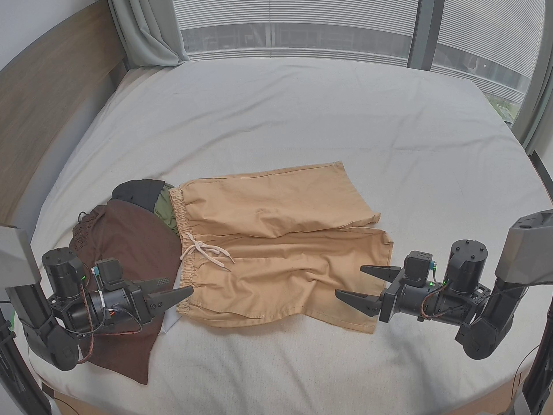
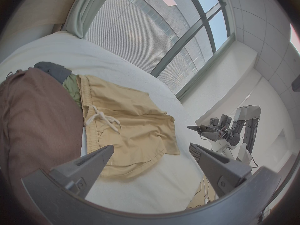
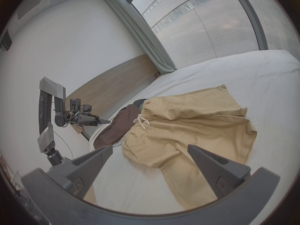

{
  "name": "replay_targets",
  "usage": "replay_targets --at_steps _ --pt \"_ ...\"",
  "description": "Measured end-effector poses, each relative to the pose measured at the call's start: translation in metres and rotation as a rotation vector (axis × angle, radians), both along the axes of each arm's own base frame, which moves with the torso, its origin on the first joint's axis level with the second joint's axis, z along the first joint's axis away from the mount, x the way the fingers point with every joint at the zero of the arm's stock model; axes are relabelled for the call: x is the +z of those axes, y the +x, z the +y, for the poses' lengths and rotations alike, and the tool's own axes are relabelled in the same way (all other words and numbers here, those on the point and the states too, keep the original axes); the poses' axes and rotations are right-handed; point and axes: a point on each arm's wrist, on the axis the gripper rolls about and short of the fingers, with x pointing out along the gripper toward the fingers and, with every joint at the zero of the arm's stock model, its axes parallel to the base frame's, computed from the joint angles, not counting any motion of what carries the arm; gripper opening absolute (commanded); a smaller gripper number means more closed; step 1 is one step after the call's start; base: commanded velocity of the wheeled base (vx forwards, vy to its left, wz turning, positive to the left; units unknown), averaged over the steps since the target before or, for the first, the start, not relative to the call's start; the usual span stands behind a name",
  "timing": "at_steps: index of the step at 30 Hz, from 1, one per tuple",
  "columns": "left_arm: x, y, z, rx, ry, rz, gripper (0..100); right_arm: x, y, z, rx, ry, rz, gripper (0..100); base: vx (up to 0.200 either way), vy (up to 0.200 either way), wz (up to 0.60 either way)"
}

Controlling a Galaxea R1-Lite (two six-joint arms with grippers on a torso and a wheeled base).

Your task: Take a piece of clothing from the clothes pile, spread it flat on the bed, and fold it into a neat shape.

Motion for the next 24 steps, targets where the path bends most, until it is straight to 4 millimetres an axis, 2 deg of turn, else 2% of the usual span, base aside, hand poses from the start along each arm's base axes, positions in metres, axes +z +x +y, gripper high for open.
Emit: replay_targets --at_steps 5,15,24 --pt "-0.013 0.002 0.003 0.016 0.004 0.052 100 -0.002 -0.002 0.001 -0.021 -0.021 0.039 100 0.0 0.0 0.0" --pt "-0.044 0.016 0.014 0.057 0.009 0.152 100 0.003 0.003 0.004 -0.038 -0.012 0.011 100 0.0 0.0 0.0" --pt "-0.062 0.023 0.021 0.079 0.008 0.197 100 0.003 0.005 0.005 -0.038 -0.013 0.004 100 0.0 0.0 0.0"
